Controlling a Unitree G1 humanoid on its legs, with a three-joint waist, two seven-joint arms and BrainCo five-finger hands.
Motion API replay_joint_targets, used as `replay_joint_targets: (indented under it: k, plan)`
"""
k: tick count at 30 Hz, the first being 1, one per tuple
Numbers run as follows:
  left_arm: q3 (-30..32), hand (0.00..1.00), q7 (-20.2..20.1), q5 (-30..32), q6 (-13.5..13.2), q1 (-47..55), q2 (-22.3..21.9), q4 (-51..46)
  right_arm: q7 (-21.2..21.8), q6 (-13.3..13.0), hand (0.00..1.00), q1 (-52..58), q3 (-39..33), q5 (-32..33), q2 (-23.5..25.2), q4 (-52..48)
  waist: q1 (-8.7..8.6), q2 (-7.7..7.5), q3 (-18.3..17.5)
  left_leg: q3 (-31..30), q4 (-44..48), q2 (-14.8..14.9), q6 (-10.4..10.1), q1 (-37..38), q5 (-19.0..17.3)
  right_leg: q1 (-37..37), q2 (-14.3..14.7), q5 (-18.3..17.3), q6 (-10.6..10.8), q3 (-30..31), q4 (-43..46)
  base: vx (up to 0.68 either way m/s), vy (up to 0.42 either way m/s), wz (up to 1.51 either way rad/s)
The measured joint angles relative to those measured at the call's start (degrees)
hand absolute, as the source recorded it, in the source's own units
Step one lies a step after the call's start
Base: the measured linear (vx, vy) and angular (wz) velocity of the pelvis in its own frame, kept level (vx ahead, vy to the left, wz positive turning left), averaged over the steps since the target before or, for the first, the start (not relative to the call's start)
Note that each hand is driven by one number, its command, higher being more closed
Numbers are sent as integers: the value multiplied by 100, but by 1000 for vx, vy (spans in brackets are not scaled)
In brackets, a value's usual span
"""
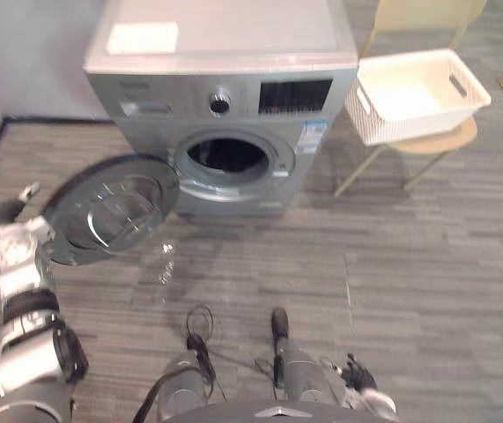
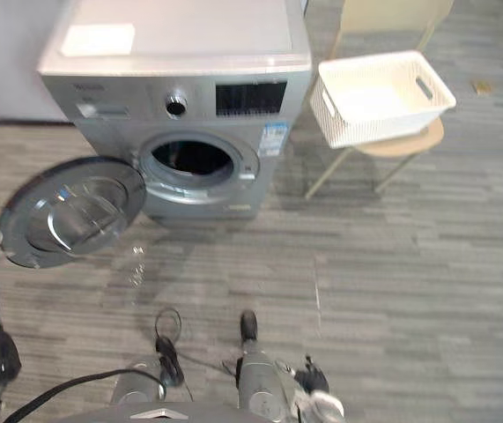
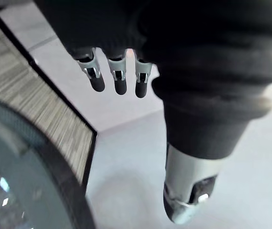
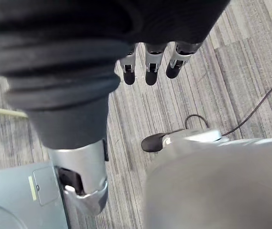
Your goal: Pick up the laundry basket with both hands and put the clothes into the washing machine.
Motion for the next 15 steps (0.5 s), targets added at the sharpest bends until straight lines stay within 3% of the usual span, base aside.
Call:
replay_joint_targets:
  k: [1,3,6,7,8,13,15]
  plan:
    - [-49,0,-90,-12,51,-558,65,256,5,-20,0,-151,335,-1,52,-249,0,-58,142,-6,253,119,26,-216,-96,-3,44,188,10,4,-252,-116,28,-26]
    - [-68,0,-179,-16,125,-1254,74,469,36,-65,0,-293,788,-9,125,-690,47,-84,333,-75,532,327,46,-470,-215,-111,163,221,16,6,-274,-129,3,-17]
    - [-267,0,-189,-169,221,-2317,379,499,74,-119,0,-595,1148,-240,238,-1019,206,-303,527,-100,705,624,35,-879,-214,-475,211,-60,103,-645,-283,-139,-88,-21]
    - [-270,0,-170,-278,221,-2487,450,499,71,-119,0,-605,1156,-249,247,-1042,224,-365,560,-106,754,657,19,-934,-221,-523,213,11,46,-762,-275,-65,-112,-24]
    - [-273,0,-115,-440,220,-2719,591,498,65,-119,0,-590,1158,-322,222,-1090,246,-430,614,-183,905,755,-90,-1049,-293,-581,294,335,-112,-815,-275,-16,-112,-23]
    - [-386,0,29,-350,260,-3338,802,665,38,-108,0,-344,1214,-453,33,-1025,222,-441,647,-453,1060,998,-192,-1350,-349,-678,528,396,-67,-749,-292,46,-58,-1]
    - [-431,0,-135,146,351,-3375,869,665,84,-88,0,-331,1285,-455,-27,-852,221,-442,646,-474,1017,1004,-172,-1357,-314,-676,530,394,-60,-675,-320,39,5,9]
